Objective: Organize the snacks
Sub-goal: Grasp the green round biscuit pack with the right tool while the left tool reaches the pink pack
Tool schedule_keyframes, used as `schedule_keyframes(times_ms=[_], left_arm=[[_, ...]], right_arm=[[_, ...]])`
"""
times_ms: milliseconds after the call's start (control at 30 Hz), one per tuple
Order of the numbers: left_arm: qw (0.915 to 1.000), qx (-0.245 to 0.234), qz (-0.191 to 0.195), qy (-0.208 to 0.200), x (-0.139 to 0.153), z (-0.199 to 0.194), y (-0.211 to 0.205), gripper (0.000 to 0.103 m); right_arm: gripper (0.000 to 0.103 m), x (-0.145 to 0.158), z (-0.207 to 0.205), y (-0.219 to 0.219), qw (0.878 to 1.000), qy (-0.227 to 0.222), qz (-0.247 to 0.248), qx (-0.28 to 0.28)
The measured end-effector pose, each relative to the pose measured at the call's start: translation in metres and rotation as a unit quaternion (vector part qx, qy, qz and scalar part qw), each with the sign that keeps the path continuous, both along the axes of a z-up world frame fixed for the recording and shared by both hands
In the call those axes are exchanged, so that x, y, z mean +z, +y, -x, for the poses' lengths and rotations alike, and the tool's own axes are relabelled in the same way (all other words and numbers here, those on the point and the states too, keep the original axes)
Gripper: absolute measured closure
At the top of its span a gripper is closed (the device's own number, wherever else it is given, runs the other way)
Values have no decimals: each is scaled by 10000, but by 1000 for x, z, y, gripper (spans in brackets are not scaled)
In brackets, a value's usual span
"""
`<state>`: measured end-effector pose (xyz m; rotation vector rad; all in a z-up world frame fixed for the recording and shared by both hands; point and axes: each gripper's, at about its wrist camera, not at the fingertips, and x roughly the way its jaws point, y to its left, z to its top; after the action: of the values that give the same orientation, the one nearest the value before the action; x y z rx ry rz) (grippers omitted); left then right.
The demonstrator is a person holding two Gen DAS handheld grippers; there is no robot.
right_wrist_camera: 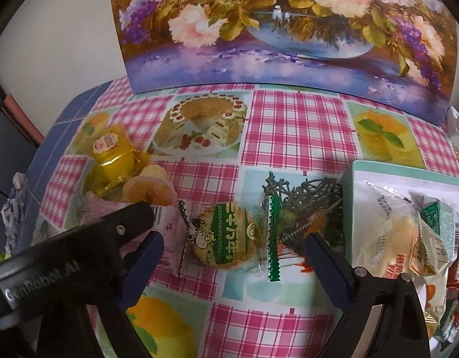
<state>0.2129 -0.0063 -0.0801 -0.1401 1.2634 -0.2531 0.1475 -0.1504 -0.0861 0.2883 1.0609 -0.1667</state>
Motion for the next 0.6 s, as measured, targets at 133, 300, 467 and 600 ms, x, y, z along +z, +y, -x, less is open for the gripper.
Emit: schedule_keyframes(times_ms=[133, 300, 467, 600], left_arm=[[9999, 12, -57, 82, -6, 0, 0, 8], [9997, 74, -169, 129, -11, -1, 0, 9], [9997, 84, -202, 125, -12, 0, 0, 10], [9995, 175, -206, 142, -12, 0, 5, 10]], right_arm=[[6, -6, -3, 6, 9998, 72, 182, 65], [6, -9, -3, 9, 9993, 96, 352, 118], [17, -8, -2, 6, 9988, 101, 475, 76], [22, -8, -1, 3, 9987, 96, 491, 37]])
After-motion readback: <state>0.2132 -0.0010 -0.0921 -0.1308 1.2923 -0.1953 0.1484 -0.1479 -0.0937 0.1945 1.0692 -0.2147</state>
